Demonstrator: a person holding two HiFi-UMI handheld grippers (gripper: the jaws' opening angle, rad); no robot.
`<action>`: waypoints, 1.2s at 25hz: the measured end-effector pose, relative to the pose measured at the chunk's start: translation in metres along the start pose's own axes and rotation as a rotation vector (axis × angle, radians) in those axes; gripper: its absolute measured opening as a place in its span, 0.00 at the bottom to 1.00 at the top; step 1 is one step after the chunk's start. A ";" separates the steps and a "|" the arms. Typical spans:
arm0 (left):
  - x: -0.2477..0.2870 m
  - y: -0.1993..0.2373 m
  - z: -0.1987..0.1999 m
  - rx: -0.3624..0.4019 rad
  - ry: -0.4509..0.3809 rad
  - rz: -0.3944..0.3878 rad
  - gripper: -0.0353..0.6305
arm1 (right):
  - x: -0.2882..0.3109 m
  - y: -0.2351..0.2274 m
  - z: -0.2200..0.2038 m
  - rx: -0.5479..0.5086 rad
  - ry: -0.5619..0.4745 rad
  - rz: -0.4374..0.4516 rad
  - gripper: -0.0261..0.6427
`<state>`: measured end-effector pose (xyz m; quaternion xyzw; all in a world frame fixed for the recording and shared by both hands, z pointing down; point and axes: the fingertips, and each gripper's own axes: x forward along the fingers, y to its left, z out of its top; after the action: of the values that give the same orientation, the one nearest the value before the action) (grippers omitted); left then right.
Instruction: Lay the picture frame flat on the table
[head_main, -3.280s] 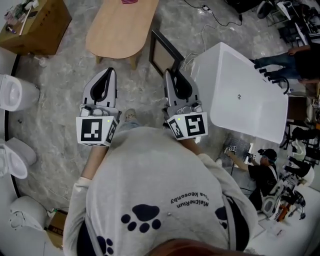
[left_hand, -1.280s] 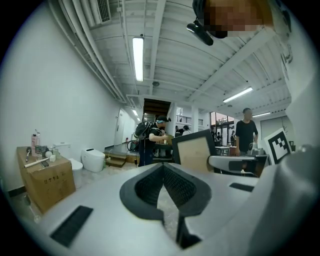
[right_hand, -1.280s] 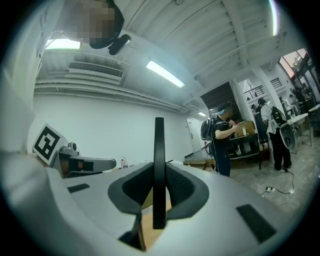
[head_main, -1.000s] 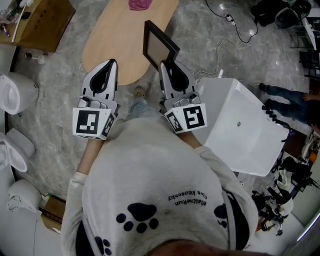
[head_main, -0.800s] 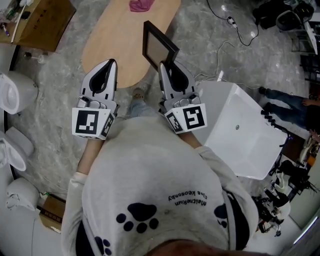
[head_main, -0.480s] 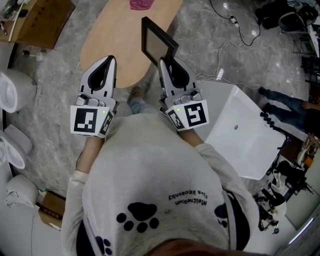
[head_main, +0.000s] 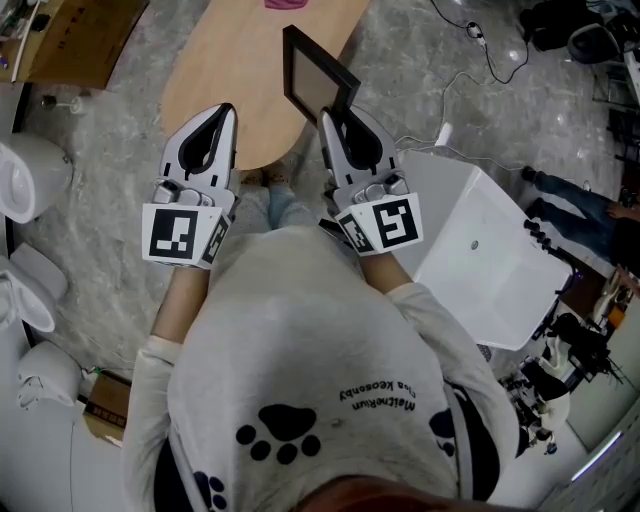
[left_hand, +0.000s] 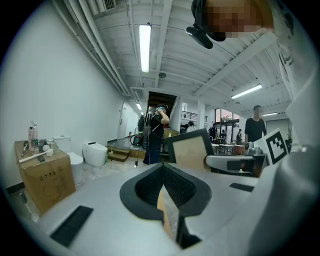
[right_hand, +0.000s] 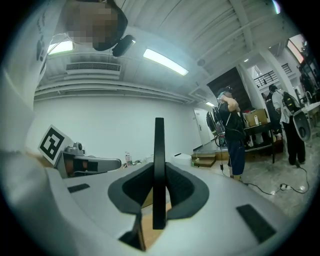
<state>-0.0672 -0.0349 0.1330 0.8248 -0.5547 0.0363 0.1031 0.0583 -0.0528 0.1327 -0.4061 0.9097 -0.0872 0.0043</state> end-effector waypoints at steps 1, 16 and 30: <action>0.003 0.002 0.000 0.001 0.007 -0.005 0.07 | 0.003 0.000 -0.001 0.005 0.004 0.000 0.16; 0.035 0.026 -0.038 -0.005 0.059 -0.059 0.07 | 0.024 -0.007 -0.049 0.049 0.054 0.005 0.16; 0.055 0.034 -0.088 -0.013 0.093 -0.069 0.07 | 0.044 -0.022 -0.105 0.076 0.066 0.051 0.16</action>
<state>-0.0723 -0.0787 0.2332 0.8403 -0.5206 0.0673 0.1352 0.0365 -0.0838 0.2426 -0.3792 0.9154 -0.1348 -0.0082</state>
